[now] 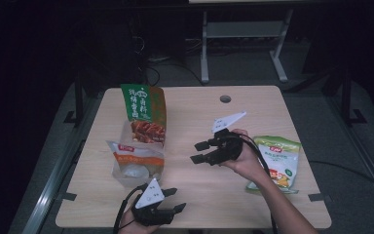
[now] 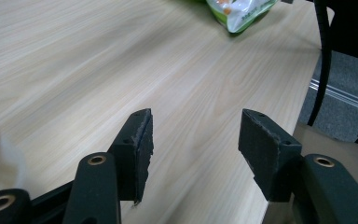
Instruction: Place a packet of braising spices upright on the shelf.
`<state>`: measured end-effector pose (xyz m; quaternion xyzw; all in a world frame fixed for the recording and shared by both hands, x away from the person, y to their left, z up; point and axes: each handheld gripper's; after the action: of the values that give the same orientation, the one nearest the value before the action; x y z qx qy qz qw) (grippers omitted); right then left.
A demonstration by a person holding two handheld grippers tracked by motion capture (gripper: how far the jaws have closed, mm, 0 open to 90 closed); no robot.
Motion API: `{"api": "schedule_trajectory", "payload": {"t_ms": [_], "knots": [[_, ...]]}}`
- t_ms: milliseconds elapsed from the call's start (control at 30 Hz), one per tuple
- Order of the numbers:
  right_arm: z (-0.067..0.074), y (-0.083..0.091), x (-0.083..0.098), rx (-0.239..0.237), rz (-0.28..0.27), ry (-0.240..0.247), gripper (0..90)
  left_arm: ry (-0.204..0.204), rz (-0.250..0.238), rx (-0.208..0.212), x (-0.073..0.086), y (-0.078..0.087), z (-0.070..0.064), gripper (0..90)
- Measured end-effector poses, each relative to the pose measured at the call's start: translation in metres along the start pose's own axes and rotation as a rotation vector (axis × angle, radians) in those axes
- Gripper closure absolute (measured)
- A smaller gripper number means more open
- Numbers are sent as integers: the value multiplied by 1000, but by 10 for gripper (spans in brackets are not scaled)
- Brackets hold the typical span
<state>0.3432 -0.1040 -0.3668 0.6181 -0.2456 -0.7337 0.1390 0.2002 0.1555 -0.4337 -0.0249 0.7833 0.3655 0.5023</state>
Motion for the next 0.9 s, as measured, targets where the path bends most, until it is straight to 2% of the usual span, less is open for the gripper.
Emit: {"api": "schedule_trajectory", "payload": {"t_ms": [300, 433, 500, 900], "knots": [[-2, 52, 27, 112, 31, -63, 414, -12, 0, 23, -10, -15, -9, 429], [-5, 71, 40, 161, 46, -95, 410, -39, 11, 26, -15, -20, -11, 424], [-8, 80, 48, 190, 57, -109, 405, -29, -1, 33, -16, -24, -12, 422], [-23, 125, 101, 343, 137, -261, 398, -35, 2, 43, -24, -38, -14, 413]]}}
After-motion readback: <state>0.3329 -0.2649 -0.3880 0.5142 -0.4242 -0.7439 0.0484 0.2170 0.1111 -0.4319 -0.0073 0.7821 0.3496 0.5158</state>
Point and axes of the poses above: each handheld gripper's, and its own axes: y roughly backward along the jaws, x roughly out of its underside, z roughly to its left, and after that the axes turned 12 degrees about y, right-handed
